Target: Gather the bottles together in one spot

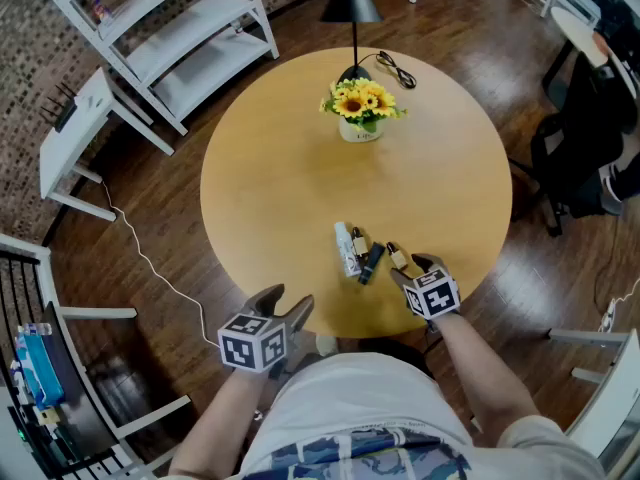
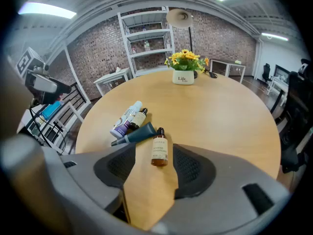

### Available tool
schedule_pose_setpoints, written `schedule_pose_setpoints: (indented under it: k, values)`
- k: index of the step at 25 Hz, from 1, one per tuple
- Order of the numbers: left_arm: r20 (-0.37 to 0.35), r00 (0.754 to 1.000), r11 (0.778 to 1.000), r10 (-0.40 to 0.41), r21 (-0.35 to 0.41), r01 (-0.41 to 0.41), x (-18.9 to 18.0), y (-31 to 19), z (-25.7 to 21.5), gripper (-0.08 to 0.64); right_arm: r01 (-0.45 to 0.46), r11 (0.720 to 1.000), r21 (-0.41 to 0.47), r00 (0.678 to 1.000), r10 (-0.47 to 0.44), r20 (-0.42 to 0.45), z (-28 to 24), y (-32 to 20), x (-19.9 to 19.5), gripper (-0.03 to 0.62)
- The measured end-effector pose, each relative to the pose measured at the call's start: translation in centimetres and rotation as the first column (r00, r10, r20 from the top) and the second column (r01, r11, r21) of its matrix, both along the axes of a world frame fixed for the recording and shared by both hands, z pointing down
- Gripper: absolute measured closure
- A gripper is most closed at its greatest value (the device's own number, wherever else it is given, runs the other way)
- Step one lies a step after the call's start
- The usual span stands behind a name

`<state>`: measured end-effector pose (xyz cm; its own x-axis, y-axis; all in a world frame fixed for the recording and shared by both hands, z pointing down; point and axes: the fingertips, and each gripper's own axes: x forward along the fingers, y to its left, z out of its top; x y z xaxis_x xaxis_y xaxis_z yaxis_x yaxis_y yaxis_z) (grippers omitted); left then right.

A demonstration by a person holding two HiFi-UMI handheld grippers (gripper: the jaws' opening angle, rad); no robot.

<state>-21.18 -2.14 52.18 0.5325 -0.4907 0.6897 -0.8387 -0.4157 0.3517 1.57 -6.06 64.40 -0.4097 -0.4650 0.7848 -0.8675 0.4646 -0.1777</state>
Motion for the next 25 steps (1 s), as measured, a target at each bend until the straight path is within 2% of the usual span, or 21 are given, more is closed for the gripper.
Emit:
schedule_pose_setpoints:
  k: [6,10,13,15,18,21,23,25]
  values:
    - [0.005,1.000,1.000,0.010,0.002,-0.010,3.4,-1.7,0.0,0.295,0.010,0.999,-0.044,1.000,-0.011,-0.022,3.5,-1.8,1.4,0.381]
    - [0.014,0.999,0.999,0.039,-0.006,-0.039,5.6,-2.6,0.2,0.295,0.029,0.998,-0.053,0.999,-0.030,-0.027,4.4,-2.3,1.6,0.442]
    - [0.015,0.997,0.997,0.072,-0.012,-0.072,7.6,-3.3,0.5,0.295,0.038,0.998,-0.046,0.999,-0.038,-0.017,4.4,-2.3,1.9,0.443]
    - [0.004,0.995,0.995,0.103,-0.008,-0.103,9.1,-4.0,0.4,0.295,0.024,0.999,-0.028,0.999,-0.024,0.024,3.5,-2.5,2.1,0.443]
    - [-0.074,0.984,0.987,0.159,-0.007,-0.160,11.9,-5.1,-0.4,0.295,-0.003,0.999,0.043,0.993,-0.002,0.119,0.2,-2.8,2.3,0.443]
    - [-0.148,0.967,0.975,0.207,-0.047,-0.216,14.7,-6.1,-0.7,0.295,-0.028,0.991,0.128,0.983,0.004,0.184,-3.5,-2.9,2.8,0.443]
    - [-0.201,0.958,0.968,0.206,-0.099,-0.229,16.5,-6.5,0.1,0.295,-0.060,0.984,0.171,0.973,0.019,0.231,-5.6,-2.9,3.4,0.442]
    - [-0.316,0.935,0.960,0.159,-0.172,-0.222,18.2,-6.8,0.6,0.295,-0.091,0.972,0.218,0.957,0.024,0.289,-8.1,-2.9,3.8,0.443]
